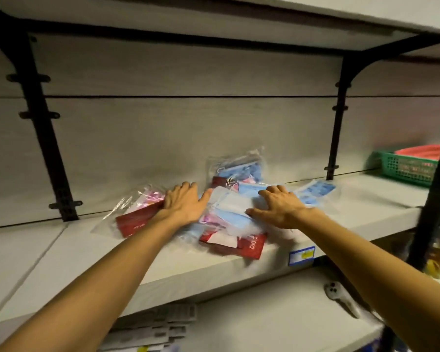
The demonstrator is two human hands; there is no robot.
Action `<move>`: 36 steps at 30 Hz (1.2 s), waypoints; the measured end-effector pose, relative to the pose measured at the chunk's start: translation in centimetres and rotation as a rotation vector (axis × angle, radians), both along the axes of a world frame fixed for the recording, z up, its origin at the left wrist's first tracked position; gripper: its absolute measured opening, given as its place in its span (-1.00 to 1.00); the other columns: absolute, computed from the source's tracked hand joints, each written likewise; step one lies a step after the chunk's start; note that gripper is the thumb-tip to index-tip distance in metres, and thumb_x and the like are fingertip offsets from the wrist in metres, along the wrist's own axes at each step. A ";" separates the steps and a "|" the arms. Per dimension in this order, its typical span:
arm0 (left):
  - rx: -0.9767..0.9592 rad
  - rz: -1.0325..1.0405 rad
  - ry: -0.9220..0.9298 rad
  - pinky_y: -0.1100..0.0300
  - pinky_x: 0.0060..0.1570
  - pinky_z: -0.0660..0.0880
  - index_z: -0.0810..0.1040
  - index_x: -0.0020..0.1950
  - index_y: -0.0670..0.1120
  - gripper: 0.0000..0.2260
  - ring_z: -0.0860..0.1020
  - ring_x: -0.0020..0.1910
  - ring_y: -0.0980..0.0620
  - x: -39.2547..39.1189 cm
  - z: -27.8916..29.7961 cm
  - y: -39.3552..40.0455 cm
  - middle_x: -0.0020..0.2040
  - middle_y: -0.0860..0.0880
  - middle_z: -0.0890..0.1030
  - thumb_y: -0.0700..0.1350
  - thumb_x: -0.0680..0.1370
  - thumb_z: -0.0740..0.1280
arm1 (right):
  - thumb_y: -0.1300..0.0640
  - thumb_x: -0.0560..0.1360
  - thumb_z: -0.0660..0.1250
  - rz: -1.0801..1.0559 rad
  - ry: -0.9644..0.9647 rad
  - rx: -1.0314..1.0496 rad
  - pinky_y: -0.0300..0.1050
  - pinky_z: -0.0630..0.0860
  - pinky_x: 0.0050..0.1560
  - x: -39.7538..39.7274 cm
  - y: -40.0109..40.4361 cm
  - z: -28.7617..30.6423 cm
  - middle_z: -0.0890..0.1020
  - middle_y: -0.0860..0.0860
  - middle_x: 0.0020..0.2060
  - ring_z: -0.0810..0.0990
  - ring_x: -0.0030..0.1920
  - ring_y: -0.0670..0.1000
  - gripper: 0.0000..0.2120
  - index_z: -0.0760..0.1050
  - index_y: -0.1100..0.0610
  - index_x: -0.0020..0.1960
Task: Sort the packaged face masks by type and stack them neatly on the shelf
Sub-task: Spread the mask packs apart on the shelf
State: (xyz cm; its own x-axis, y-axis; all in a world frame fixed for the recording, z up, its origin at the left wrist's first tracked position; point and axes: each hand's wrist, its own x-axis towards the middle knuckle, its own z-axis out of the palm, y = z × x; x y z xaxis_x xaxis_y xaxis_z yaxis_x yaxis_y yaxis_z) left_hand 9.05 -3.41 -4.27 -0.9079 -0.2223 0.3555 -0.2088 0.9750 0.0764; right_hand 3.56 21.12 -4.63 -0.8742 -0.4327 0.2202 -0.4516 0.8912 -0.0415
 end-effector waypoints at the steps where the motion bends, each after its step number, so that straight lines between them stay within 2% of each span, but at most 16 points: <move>1: -0.002 -0.005 0.012 -0.06 0.28 0.40 0.47 0.37 -0.11 -0.44 0.48 0.32 -0.21 -0.3 0.1 0.8 0.36 -0.19 0.50 0.27 0.66 0.00 | -0.42 0.51 0.16 0.016 -0.009 -0.007 0.11 0.26 0.44 -1.0 0.6 0.0 0.36 0.12 0.47 0.28 0.46 0.17 -0.24 0.29 0.07 0.52; 4: -0.043 -0.006 0.041 -0.04 0.27 0.38 0.48 0.32 -0.11 -0.47 0.49 0.28 -0.20 -1.2 0.2 3.4 0.30 -0.19 0.53 0.26 0.67 0.00 | -0.39 0.52 0.18 0.043 -0.047 -0.027 0.11 0.28 0.42 -4.0 2.8 -0.3 0.38 0.12 0.45 0.30 0.44 0.18 -0.30 0.33 0.02 0.49; 7: -0.028 -0.008 0.031 -0.02 0.26 0.37 0.48 0.35 -0.07 -0.46 0.48 0.30 -0.18 -2.0 0.2 5.3 0.32 -0.14 0.52 0.29 0.65 0.02 | -0.40 0.52 0.18 0.016 -0.061 -0.060 0.12 0.35 0.36 -6.7 4.9 -0.9 0.44 0.15 0.39 0.39 0.37 0.19 -0.31 0.38 0.07 0.44; 11: 0.038 -0.045 -0.088 -0.01 0.24 0.39 0.47 0.36 -0.01 -0.36 0.48 0.31 -0.13 -2.7 -0.3 7.2 0.36 -0.06 0.50 0.43 0.56 0.05 | -0.40 0.48 0.24 -0.026 -0.010 -0.155 0.07 0.45 0.25 -9.0 7.3 -1.5 0.54 0.15 0.26 0.49 0.23 0.18 -0.35 0.49 0.10 0.29; 15: -0.015 -0.006 -0.163 0.00 0.17 0.44 0.53 0.29 0.00 -0.29 0.50 0.25 -0.11 -3.3 -0.1 8.2 0.29 -0.04 0.55 0.52 0.44 0.17 | -0.30 0.49 0.32 -0.035 0.068 -0.295 0.05 0.48 0.16 -10.1 9.3 -1.9 0.58 0.14 0.15 0.53 0.13 0.17 -0.48 0.54 0.10 0.19; 20: 0.046 0.033 -0.141 0.03 0.14 0.47 0.54 0.30 0.01 -0.38 0.50 0.23 -0.07 -4.0 0.4 8.6 0.29 0.00 0.54 0.41 0.42 0.37 | -0.15 0.49 0.40 0.010 0.091 -0.414 0.03 0.50 0.03 -10.9 11.3 -1.9 0.60 0.15 0.08 0.56 0.06 0.20 -0.57 0.46 0.15 0.17; 24: 0.088 0.061 -0.024 0.09 -0.06 0.40 0.56 0.25 0.07 -0.50 0.54 0.14 -0.06 -4.2 0.7 8.9 0.20 0.04 0.60 0.28 0.41 0.46 | -0.03 0.50 0.39 0.015 0.056 -0.543 0.04 0.53 -0.12 -11.3 11.7 -1.4 0.63 0.13 -0.10 0.56 -0.16 0.17 -0.70 0.38 0.12 0.06; 28: 0.118 0.158 0.119 0.11 -0.19 0.41 0.56 0.03 0.07 -0.77 0.56 -0.05 -0.10 -3.6 1.1 9.5 0.03 -0.01 0.66 0.03 0.41 0.44 | 0.07 0.49 0.32 0.024 0.122 -0.604 0.00 0.44 -0.19 -11.3 11.4 -0.8 0.64 0.14 -0.14 0.55 -0.20 0.20 -0.75 0.36 0.12 0.10; 32: 0.390 0.226 0.218 0.06 -0.10 0.56 0.53 -0.15 0.03 -0.89 0.60 -0.09 -0.15 -2.6 1.9 8.7 -0.11 -0.04 0.66 -0.09 0.40 0.44 | 0.08 0.47 0.33 0.074 0.154 -0.685 0.04 0.56 -0.12 -10.5 11.1 0.2 0.67 0.12 -0.07 0.61 -0.13 0.20 -0.63 0.44 0.11 0.26; 36: 0.637 0.230 0.310 0.18 -0.28 0.44 0.52 -0.25 -0.04 -0.85 0.55 -0.28 -0.05 -0.9 2.4 6.9 -0.33 0.02 0.60 -0.13 0.36 0.49 | 0.08 0.45 0.31 0.089 0.183 -0.751 0.00 0.51 -0.24 -8.9 10.3 1.4 0.63 0.10 -0.19 0.56 -0.22 0.20 -0.79 0.44 0.08 0.07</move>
State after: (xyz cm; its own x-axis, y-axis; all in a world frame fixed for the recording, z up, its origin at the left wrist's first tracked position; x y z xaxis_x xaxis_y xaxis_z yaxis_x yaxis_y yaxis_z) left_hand 8.17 3.49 -1.86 -0.6925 -0.6432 0.3267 -0.2792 0.6565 0.7008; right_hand -5.33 31.44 -3.22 -0.7646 -0.1774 0.6196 -0.5780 0.6139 -0.5376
